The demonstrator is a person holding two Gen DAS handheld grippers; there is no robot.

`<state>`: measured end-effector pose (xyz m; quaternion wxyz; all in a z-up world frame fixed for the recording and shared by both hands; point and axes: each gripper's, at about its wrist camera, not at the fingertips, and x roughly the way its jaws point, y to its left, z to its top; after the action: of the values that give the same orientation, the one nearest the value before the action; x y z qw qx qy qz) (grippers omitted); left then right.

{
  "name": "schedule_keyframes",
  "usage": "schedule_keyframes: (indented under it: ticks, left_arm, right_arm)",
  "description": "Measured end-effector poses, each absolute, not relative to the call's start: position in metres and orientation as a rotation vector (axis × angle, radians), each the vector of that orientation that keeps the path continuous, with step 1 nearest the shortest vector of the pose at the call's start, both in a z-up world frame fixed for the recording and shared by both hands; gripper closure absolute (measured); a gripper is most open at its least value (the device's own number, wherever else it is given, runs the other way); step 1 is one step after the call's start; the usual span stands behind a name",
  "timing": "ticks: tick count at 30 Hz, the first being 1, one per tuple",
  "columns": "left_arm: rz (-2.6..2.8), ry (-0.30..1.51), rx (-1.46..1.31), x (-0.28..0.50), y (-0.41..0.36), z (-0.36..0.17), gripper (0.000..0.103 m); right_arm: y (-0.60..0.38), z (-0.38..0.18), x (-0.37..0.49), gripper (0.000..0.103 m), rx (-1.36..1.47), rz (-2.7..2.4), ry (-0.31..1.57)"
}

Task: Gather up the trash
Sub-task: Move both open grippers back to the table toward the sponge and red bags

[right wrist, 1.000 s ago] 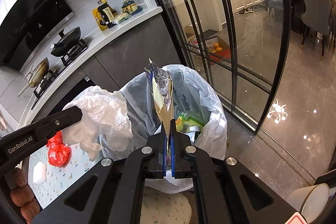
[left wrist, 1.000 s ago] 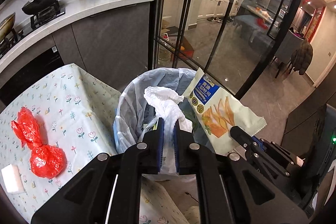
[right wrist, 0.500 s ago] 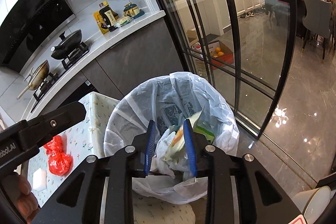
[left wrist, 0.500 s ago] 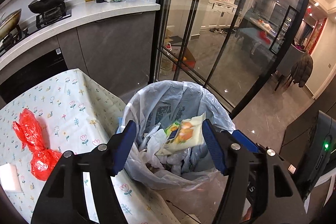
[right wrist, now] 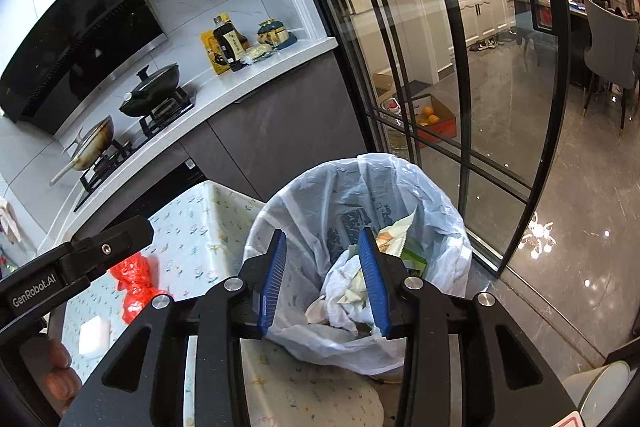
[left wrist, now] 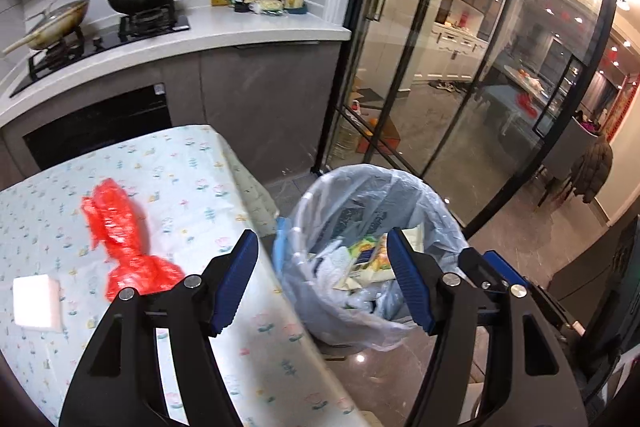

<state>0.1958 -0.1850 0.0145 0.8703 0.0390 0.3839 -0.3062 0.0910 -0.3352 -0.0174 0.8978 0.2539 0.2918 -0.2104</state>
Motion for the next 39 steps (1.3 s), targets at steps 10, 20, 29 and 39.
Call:
schedule_keyframes:
  ticks: [10, 20, 29, 39]
  left_arm:
    - [-0.502, 0.786, 0.037, 0.202, -0.107, 0.018, 0.040]
    - [-0.340, 0.789, -0.027, 0.206, -0.016, 0.011, 0.033]
    - [-0.197, 0.814, -0.055, 0.216, 0.062, -0.012, 0.024]
    - [-0.096, 0.879, -0.076, 0.241, 0.112, -0.044, 0.017]
  right_arm:
    - [-0.280, -0.012, 0.093, 0.062, 0.481, -0.381, 0.636]
    - [-0.221, -0.005, 0.103, 0.060, 0.413, -0.300, 0.658]
    - [-0.187, -0.015, 0.128, 0.058, 0.383, -0.254, 0.700]
    - [-0.146, -0.032, 0.175, 0.051, 0.343, -0.188, 0.755]
